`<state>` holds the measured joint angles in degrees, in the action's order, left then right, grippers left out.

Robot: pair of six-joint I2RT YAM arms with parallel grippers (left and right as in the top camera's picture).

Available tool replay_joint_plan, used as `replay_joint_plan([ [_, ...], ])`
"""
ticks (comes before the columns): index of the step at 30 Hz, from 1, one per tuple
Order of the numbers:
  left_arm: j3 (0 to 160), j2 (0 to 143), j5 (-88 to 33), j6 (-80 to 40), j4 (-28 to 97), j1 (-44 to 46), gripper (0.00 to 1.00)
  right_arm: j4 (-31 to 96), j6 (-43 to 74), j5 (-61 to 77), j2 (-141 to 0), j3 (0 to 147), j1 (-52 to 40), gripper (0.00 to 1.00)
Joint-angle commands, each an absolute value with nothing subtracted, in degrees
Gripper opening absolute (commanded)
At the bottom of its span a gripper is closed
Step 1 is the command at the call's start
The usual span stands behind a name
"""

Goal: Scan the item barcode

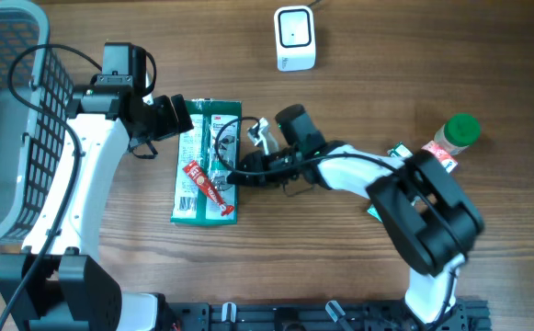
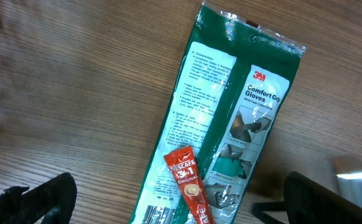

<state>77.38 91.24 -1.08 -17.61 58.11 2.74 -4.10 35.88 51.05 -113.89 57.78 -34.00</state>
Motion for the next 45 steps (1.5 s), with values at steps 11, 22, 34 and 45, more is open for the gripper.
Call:
replay_joint_plan([
  [11,77.8,91.3,-0.4,-16.7,58.1,2.9,1.0,5.0,22.6,36.4,-105.1,58.0,-34.3,0.45],
  [22,77.8,91.3,-0.4,-16.7,58.1,2.9,1.0,18.0,15.0,22.5,-97.3,61.8,-37.2,0.43],
  [34,77.8,91.3,-0.4,-16.7,58.1,2.9,1.0,21.1,5.5,-8.0,-95.6,64.2,-56.9,0.47],
  [45,77.8,91.3,-0.4,-16.7,58.1,2.9,1.0,18.5,6.2,1.5,-95.6,64.2,-58.0,0.37],
])
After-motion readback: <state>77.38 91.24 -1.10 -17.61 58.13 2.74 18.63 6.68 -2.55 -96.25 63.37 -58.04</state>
